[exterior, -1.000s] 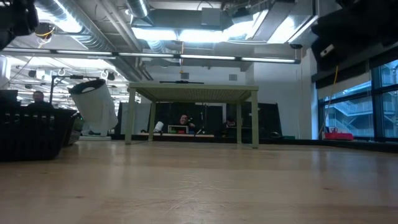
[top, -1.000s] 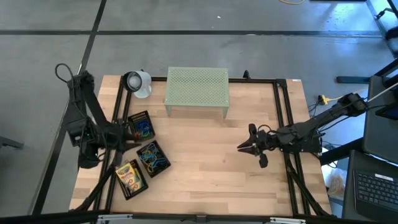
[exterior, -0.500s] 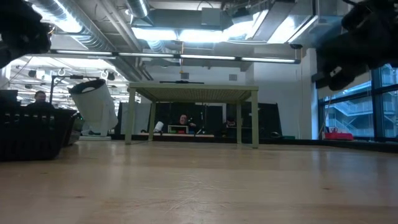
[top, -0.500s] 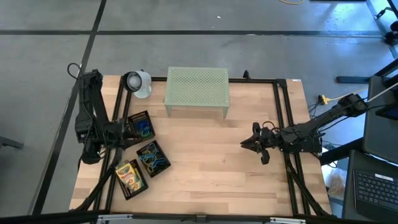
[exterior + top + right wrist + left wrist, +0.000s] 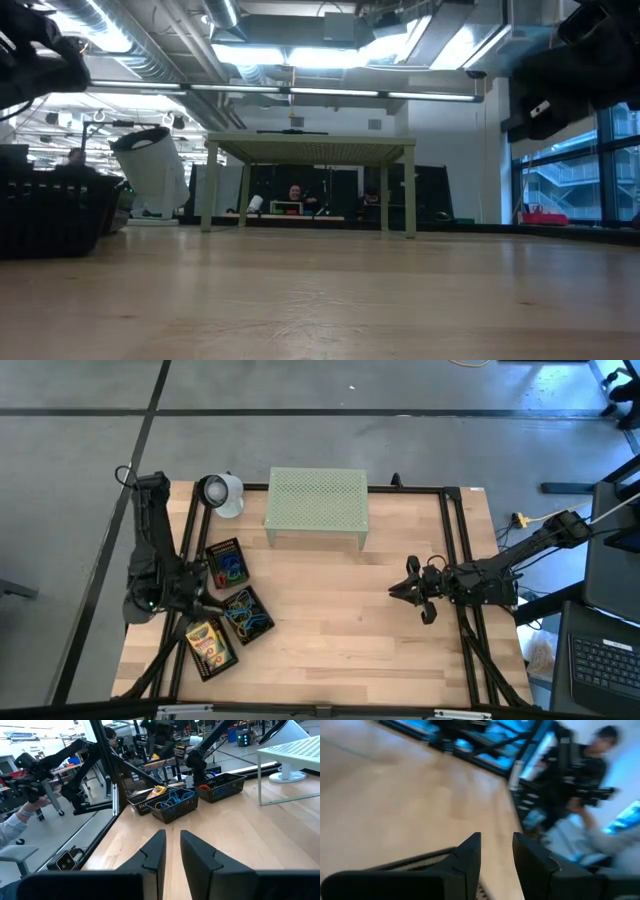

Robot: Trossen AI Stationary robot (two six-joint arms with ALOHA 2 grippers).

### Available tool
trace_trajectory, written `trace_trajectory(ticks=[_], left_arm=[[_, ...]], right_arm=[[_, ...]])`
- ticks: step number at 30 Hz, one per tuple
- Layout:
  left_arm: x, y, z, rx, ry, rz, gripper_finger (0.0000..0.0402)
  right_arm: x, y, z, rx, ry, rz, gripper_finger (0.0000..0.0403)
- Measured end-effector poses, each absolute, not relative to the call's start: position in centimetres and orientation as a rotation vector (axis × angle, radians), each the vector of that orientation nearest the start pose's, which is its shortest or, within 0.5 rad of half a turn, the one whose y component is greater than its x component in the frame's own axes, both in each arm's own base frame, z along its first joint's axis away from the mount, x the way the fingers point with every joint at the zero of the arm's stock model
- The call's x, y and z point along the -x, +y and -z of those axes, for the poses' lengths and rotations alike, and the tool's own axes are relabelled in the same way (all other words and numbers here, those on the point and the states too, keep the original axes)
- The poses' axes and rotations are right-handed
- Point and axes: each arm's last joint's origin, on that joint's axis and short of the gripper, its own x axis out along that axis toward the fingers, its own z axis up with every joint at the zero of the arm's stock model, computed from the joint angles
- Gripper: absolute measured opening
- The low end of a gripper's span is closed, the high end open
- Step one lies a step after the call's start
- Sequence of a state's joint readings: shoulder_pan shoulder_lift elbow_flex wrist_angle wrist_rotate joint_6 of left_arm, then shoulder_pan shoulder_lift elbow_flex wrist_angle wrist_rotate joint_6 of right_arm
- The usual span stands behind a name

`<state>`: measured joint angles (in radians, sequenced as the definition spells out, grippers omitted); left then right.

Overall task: Pick & Place Office Desk Supplies
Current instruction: Return to Home Position

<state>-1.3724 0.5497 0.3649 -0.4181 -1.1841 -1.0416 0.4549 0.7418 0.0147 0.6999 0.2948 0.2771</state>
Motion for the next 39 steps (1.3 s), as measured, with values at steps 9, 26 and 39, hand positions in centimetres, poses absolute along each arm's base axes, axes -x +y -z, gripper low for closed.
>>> trace_trajectory(ticks=[9,26,39], left_arm=[[-5.9,-13.0,-21.1,0.320,0.104,0.470,0.0103],[-6.7,-8.6,-21.1,0.168,-0.051,0.461,0.0106],[-5.5,-5.7,-19.6,0.237,0.051,0.195,0.0107]], right_arm=[[-13.3,5.6,-16.1,-0.266,0.047,-0.156,0.0061],[-13.3,5.6,-16.2,-0.262,0.047,-0.155,0.0061],[-13.3,5.6,-16.1,-0.262,0.050,-0.156,0.0061]])
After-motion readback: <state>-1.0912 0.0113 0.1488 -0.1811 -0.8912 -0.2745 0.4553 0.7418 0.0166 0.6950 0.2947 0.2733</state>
